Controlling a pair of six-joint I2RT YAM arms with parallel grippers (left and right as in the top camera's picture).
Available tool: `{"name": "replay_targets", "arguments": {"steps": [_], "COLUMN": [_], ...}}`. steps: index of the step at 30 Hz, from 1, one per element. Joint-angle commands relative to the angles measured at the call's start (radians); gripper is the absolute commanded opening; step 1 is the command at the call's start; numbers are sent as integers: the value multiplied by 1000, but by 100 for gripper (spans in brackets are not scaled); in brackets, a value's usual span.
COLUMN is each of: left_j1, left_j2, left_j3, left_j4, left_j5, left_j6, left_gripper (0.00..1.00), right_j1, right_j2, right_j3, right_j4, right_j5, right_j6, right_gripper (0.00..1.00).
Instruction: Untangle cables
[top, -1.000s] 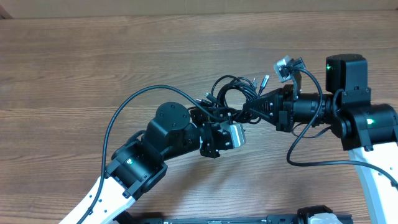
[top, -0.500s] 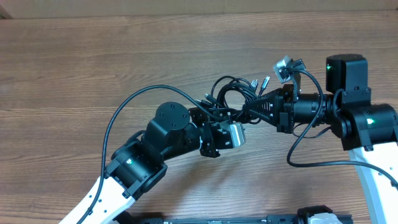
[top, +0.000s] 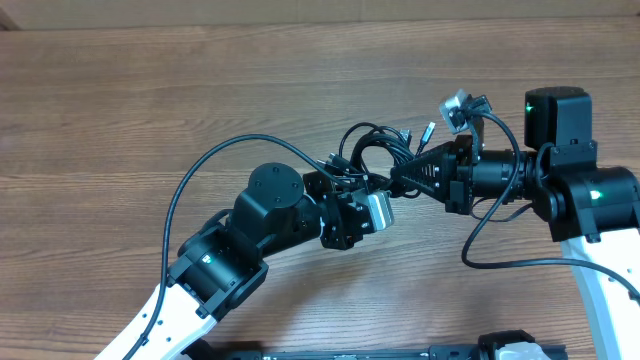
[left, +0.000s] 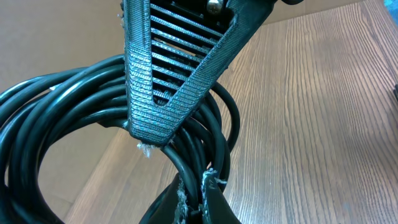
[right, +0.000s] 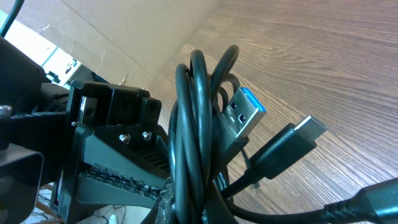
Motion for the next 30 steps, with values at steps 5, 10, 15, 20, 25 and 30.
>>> {"name": "replay_targets", "arguments": {"steps": [5, 10, 15, 20, 25, 30], "left_j1": [-13, -14, -14, -13, -13, -13], "left_j2": [8, 7, 7, 7, 7, 7], "left_j3": [0, 0, 0, 0, 0, 0], "left_j4": [-5, 23, 32, 32, 32, 32], "left_j5": [44, 58, 69, 49, -60, -172], "left_j6": [-24, -80, -142, -155, -232, -313], "left_gripper": [4, 4, 4, 4, 4, 4], "right_j1": [7, 7, 7, 7, 7, 7], "right_j2": [-12, -12, -12, -12, -12, -12], "right_j3": [13, 13, 13, 13, 13, 13], "right_j4": [19, 18, 18, 18, 22, 21], "right_j5": [-70, -20, -5, -5, 138, 351], "right_j6": [0, 4, 4, 5, 113, 285], "right_gripper": [6, 40, 79, 93, 100, 100]}}
